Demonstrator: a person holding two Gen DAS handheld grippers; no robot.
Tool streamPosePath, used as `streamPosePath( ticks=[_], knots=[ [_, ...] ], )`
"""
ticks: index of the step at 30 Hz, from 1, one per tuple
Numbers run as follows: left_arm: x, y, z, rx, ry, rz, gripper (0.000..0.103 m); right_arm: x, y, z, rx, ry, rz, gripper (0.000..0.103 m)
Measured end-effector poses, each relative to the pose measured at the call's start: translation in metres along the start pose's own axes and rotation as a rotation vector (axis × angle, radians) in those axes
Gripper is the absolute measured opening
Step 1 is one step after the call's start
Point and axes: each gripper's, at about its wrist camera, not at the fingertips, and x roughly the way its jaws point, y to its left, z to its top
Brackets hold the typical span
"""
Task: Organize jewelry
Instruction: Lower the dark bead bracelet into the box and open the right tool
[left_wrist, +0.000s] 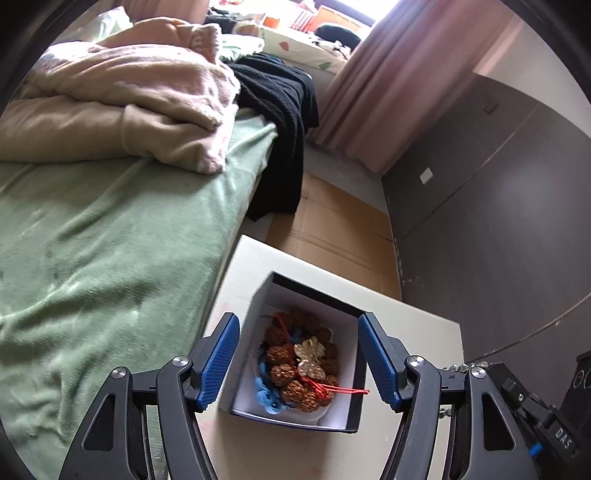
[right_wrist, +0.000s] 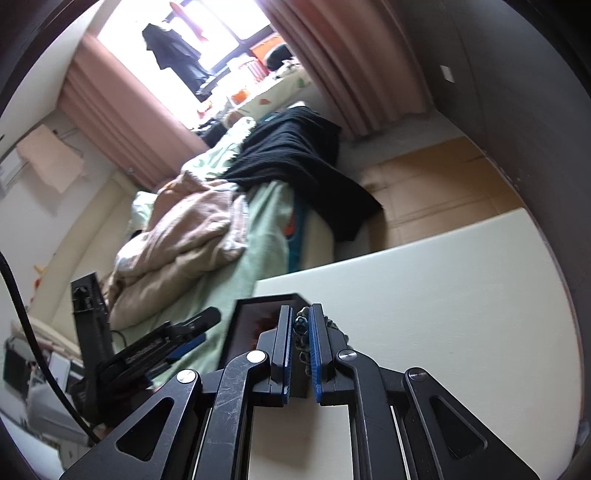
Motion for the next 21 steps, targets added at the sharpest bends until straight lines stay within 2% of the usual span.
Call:
streamPosePath(
  ticks=[11, 21],
  knots=[
    [-0.011, 0.019, 0.008, -0.047, -0.018, -0.011, 0.068, 0.018, 0.044, -0.007, -0.057, 0.002, 0.098, 0.010],
    [-0.014, 0.028, 0.012, -0.071, -0.019, -0.025, 0.069, 0.046, 0.056, -0.020, -0.096, 0.052, 0.054, 0.010]
  ],
)
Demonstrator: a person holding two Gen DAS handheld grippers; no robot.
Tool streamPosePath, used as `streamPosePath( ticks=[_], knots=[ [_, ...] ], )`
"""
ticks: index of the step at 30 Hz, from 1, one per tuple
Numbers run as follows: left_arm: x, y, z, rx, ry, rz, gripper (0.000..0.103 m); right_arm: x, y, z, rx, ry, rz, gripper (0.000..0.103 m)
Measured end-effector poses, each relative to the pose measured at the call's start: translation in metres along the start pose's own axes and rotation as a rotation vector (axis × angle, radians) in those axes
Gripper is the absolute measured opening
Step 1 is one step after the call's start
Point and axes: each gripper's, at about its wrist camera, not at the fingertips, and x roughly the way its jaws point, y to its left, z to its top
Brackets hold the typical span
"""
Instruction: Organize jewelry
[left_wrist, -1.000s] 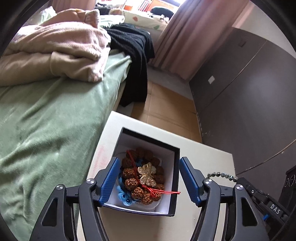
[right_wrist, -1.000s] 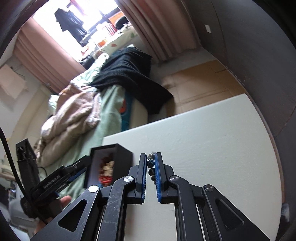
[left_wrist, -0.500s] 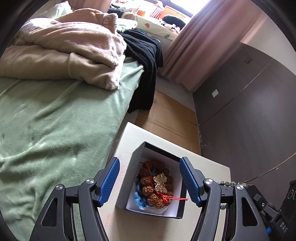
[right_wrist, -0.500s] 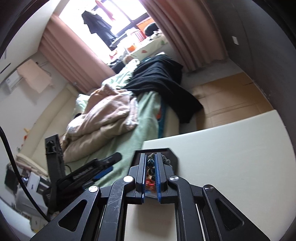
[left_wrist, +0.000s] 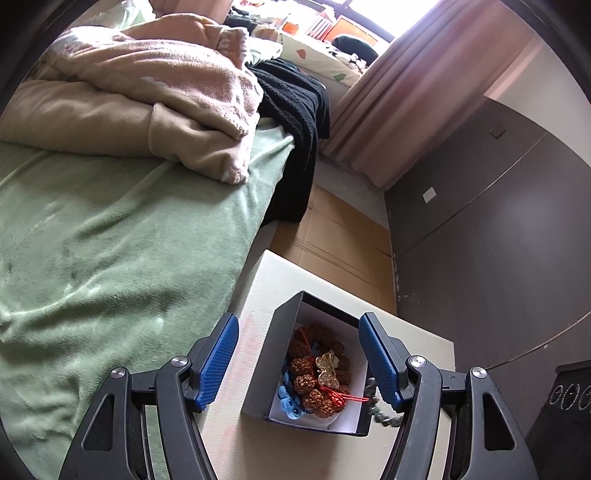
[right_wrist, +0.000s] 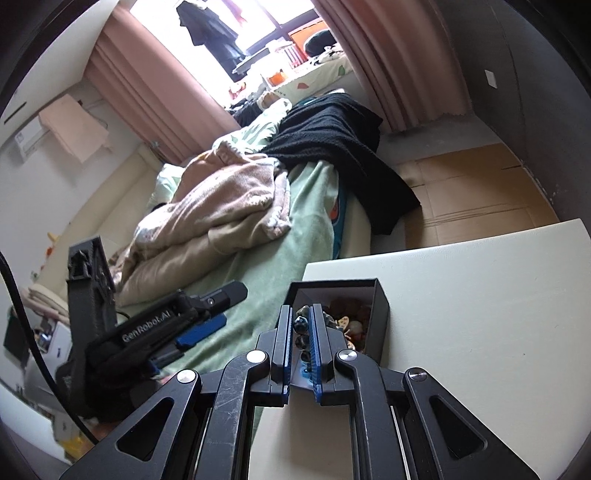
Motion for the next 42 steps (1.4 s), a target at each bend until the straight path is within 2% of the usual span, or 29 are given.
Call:
streamPosePath(
  ticks=[1, 2, 3, 5, 10, 15, 20, 25, 27, 32, 34, 37, 38, 42],
  knots=[
    [-0.001, 0.000, 0.000, 0.000, -0.001, -0.001, 0.069, 0.004, 0.002, -0.001, -0.002, 0.024, -0.005, 0.011],
    [-0.001, 0.000, 0.000, 0.001, -0.002, -0.002, 0.069, 0.009, 0.002, -0.002, 0.000, 0.057, 0.004, 0.016],
    [-0.001, 0.000, 0.000, 0.001, -0.003, -0.003, 0.069, 0.013, 0.002, -0.004, 0.006, 0.084, 0.016, 0.030],
    [-0.002, 0.000, 0.000, 0.001, -0.004, -0.003, 0.068, 0.014, 0.000, -0.006, 0.010, 0.078, 0.008, 0.042],
    [-0.003, 0.000, 0.000, 0.002, -0.005, 0.001, 0.068, 0.003, -0.017, -0.005, 0.061, 0.066, -0.017, 0.043],
    [-0.004, -0.004, -0.003, 0.029, 0.011, 0.002, 0.069, -0.015, -0.040, -0.008, 0.126, 0.047, -0.090, 0.043],
    [-0.013, -0.021, -0.017, 0.100, 0.007, 0.053, 0.069, -0.035, -0.050, -0.010, 0.144, 0.032, -0.171, 0.043],
    [-0.020, -0.039, -0.031, 0.166, -0.021, 0.087, 0.079, -0.054, -0.053, -0.008, 0.146, 0.005, -0.171, 0.045],
    [-0.022, -0.043, -0.034, 0.178, -0.028, 0.099, 0.080, -0.062, -0.056, -0.010, 0.146, -0.006, -0.187, 0.058],
    [-0.025, -0.055, -0.046, 0.213, -0.035, 0.102, 0.088, -0.080, -0.062, -0.011, 0.140, -0.020, -0.220, 0.063],
    [-0.027, -0.060, -0.050, 0.221, -0.043, 0.102, 0.101, -0.086, -0.063, -0.013, 0.132, -0.024, -0.230, 0.068],
    [-0.030, -0.068, -0.057, 0.247, -0.057, 0.108, 0.102, -0.095, -0.066, -0.016, 0.138, -0.033, -0.256, 0.081],
    [-0.031, -0.072, -0.060, 0.264, -0.060, 0.117, 0.102, -0.098, -0.069, -0.016, 0.153, -0.031, -0.263, 0.088],
    [-0.034, -0.082, -0.070, 0.295, -0.069, 0.128, 0.102, -0.110, -0.074, -0.021, 0.152, -0.038, -0.290, 0.095]
  ],
)
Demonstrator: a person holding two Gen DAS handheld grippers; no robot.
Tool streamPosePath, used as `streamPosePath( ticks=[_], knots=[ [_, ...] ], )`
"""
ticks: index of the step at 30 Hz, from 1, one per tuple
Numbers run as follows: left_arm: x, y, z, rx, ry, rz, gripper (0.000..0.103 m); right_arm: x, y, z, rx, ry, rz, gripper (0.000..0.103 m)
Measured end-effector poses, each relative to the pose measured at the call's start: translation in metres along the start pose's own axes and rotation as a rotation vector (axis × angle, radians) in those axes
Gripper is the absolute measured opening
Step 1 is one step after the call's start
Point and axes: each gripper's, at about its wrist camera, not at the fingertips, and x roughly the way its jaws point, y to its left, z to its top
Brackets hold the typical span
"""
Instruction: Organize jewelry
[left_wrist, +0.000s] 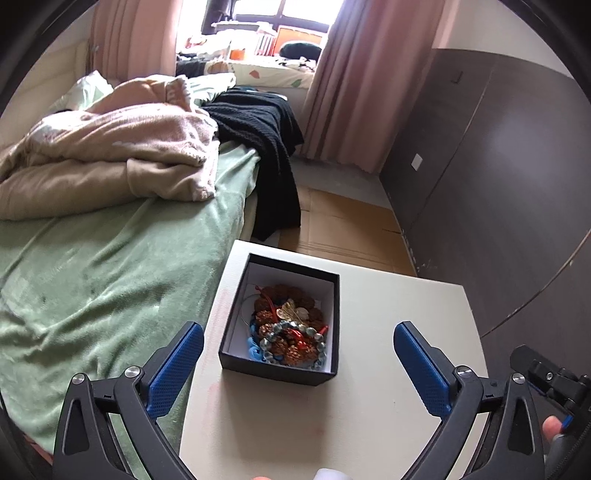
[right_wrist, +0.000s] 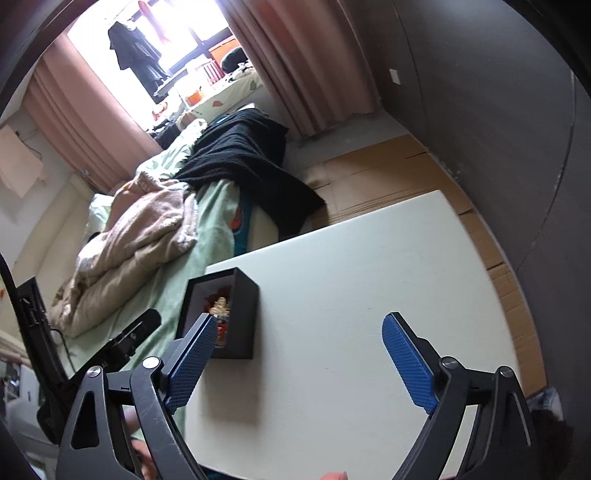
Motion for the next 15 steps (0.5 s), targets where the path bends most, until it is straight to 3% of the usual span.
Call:
streamPosePath(
  ticks=[3, 15],
  knots=[
    [-0.006, -0.004, -0.003, 0.008, -0.018, 0.009, 0.102, -0.007, -0.005, -0.003, -0.007, -0.013, -0.019, 0.101],
    [-0.030, -0.024, -0.017, 0.055, -0.077, -0.004, 0.102, -0.029, -0.010, -0.014, -0.068, -0.037, -0.007, 0.103]
  ],
)
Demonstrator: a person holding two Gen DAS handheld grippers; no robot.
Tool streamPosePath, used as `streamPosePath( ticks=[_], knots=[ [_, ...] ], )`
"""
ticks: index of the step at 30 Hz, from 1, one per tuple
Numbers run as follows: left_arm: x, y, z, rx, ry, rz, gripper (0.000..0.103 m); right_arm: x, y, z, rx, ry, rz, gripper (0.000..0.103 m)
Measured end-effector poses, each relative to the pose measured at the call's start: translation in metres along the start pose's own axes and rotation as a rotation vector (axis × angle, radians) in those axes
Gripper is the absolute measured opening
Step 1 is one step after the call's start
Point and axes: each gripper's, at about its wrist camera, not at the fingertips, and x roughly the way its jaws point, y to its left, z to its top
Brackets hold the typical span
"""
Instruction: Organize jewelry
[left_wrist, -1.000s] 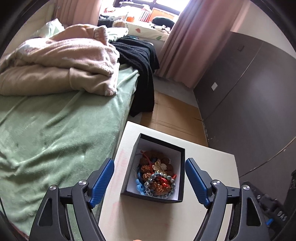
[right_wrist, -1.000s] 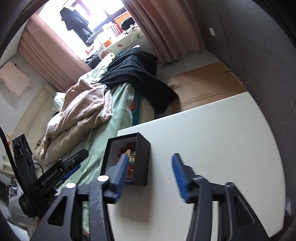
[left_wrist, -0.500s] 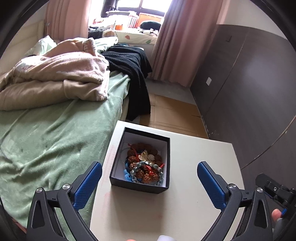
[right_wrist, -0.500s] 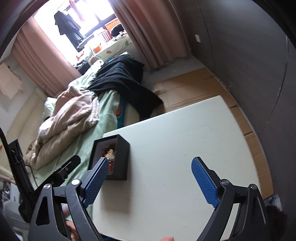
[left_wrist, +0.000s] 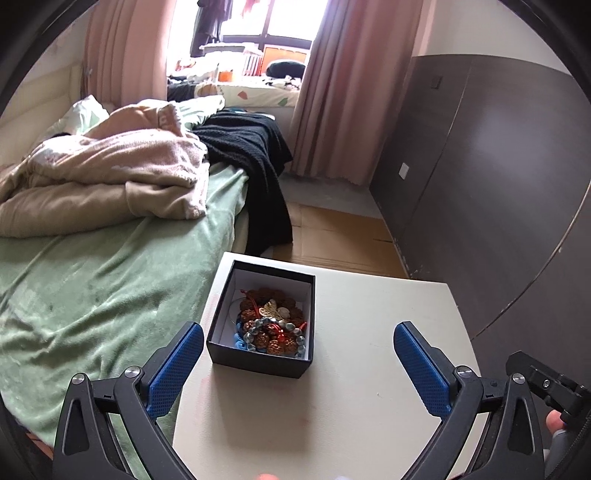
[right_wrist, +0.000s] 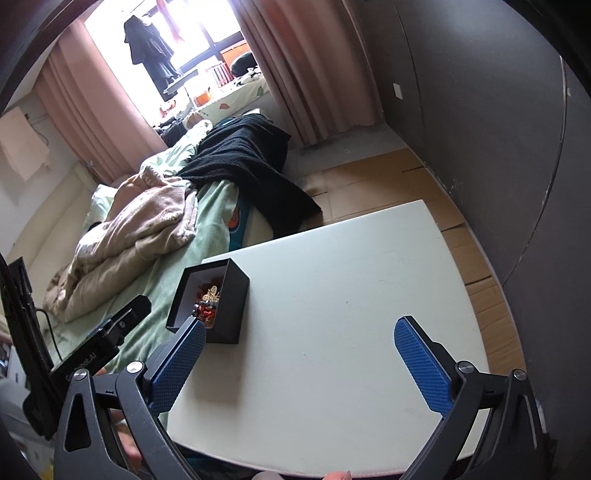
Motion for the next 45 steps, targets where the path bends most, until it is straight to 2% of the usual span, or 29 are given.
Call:
streamPosePath(
  ticks=[9, 22, 31, 45],
  knots=[
    [-0.012, -0.004, -0.003, 0.011, -0.033, 0.006, 0.102, -0.009, -0.008, -0.004, -0.006, -0.024, -0.001, 0.103],
    [-0.020, -0.005, -0.002, 0.012, -0.068, 0.008, 0.102, -0.005, -0.005, -0.005, -0.026, 0.005, 0.015, 0.103],
    [-0.026, -0.008, -0.003, 0.022, -0.092, 0.017, 0.102, -0.008, -0.005, -0.003, -0.013, -0.013, 0.027, 0.103],
    [-0.030, -0.007, -0.003, 0.015, -0.100, 0.016, 0.102, -0.010, 0.004, -0.007, -0.054, -0.030, 0.034, 0.103]
  ],
)
